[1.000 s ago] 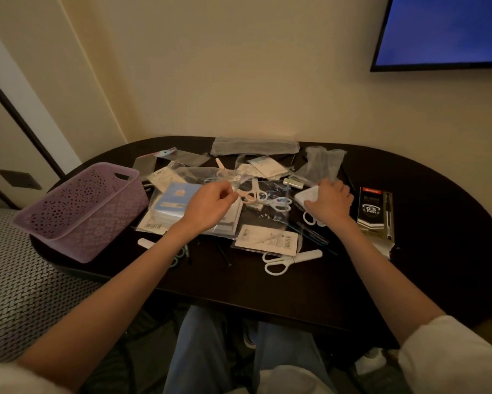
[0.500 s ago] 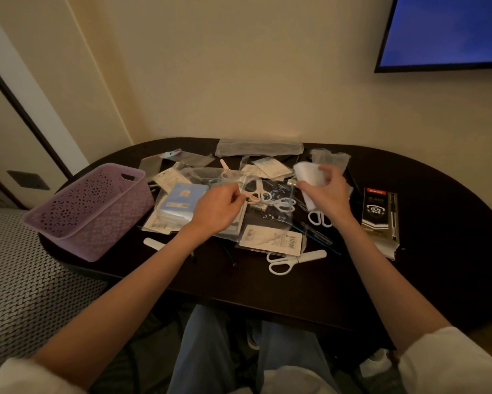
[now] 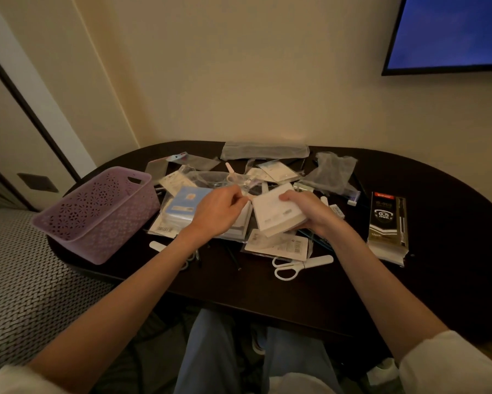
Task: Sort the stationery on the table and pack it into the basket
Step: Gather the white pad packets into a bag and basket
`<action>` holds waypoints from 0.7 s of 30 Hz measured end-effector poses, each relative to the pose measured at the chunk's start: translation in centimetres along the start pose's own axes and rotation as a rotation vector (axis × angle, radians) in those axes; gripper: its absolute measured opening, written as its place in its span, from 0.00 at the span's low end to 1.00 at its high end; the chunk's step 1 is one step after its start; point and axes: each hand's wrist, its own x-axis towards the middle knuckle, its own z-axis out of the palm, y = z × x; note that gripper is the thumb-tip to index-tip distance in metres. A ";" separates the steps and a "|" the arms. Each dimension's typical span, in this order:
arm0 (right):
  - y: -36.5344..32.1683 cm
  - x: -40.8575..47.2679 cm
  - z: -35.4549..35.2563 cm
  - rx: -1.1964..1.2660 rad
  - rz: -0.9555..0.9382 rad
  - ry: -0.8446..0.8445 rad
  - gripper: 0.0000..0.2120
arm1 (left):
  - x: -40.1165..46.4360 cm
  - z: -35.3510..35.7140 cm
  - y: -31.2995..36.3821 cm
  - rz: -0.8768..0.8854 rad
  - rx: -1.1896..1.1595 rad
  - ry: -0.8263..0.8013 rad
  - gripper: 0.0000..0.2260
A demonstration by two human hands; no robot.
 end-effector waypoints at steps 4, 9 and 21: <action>-0.2 1.6 1.9 0.110 -0.003 -0.046 0.13 | 0.0 -0.3 -0.3 0.024 -0.019 -0.021 0.10; 0.6 3.5 4.4 0.351 0.019 -0.172 0.16 | 0.2 -0.6 -0.8 0.040 -0.047 -0.076 0.10; 2.0 4.8 4.8 -0.146 -0.157 -0.117 0.11 | 0.5 -0.8 -1.6 0.067 -0.069 -0.077 0.09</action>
